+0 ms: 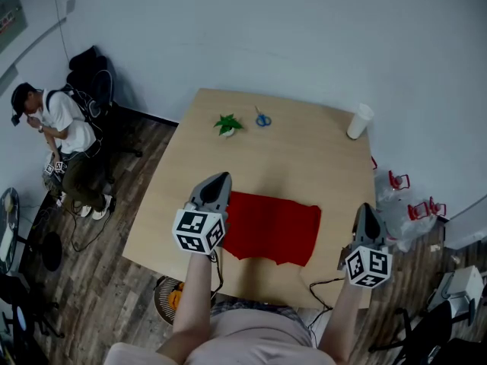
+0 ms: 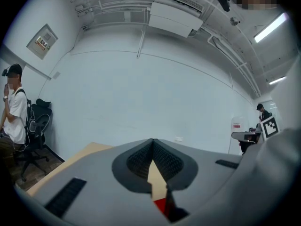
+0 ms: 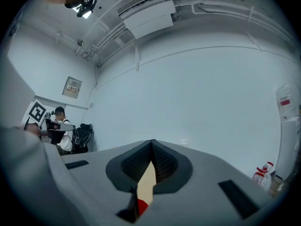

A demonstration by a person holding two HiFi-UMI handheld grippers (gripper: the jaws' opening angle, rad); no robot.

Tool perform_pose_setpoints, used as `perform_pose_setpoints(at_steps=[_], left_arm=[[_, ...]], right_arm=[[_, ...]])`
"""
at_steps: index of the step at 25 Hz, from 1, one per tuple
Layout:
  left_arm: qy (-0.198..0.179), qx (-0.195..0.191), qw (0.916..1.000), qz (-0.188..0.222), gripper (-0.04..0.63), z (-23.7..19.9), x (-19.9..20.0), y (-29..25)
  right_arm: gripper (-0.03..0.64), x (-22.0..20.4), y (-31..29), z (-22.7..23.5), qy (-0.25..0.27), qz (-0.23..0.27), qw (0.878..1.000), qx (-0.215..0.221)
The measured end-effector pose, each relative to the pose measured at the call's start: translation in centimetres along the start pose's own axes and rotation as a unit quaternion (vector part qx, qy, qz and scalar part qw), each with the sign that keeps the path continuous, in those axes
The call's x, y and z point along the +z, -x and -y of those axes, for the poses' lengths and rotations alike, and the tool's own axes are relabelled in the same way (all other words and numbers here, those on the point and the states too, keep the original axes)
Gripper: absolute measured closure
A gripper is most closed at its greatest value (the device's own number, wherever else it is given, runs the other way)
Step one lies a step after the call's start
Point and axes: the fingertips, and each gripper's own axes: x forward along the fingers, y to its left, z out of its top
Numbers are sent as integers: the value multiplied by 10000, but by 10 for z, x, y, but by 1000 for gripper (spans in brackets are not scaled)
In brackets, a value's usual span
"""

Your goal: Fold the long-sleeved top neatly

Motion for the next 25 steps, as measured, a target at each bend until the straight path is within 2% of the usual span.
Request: perform_pose_setpoints(at_steps=[25], left_arm=[[-139,-104,9998,-101,594,10,-4,-9]], right_arm=[[609,-8,-8,-2,29,-138,9998,148]])
